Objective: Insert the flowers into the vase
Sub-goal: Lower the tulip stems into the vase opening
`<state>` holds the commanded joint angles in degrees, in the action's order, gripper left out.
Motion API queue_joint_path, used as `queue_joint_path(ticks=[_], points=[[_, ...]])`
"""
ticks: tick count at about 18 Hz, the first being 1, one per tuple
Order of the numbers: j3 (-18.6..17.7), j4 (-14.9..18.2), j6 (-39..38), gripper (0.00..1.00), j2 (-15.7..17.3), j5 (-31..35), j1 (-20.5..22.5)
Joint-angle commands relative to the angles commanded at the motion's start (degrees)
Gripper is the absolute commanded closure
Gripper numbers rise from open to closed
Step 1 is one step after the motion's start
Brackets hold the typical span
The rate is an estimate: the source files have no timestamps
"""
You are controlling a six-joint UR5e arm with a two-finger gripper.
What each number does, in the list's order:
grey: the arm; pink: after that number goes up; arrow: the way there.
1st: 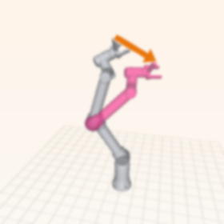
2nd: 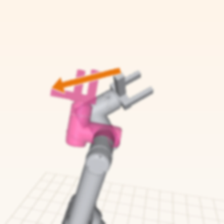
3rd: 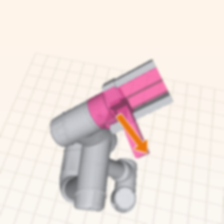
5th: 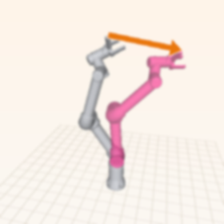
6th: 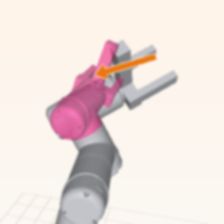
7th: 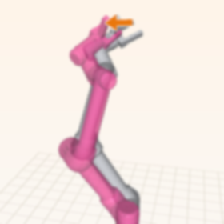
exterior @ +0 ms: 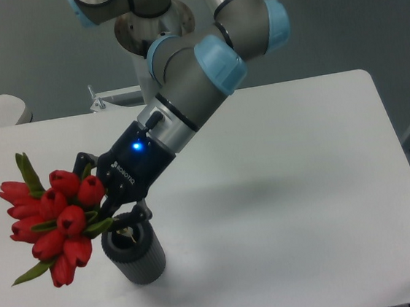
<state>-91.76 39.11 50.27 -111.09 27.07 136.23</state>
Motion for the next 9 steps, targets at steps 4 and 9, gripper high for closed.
queue_joint_path(ticks=[4,9], points=[[-2.37,0.0,3.78,0.68,-0.36,0.0,0.0],[-3.34,0.0,5.01,0.68,-0.8,0.0,0.17]])
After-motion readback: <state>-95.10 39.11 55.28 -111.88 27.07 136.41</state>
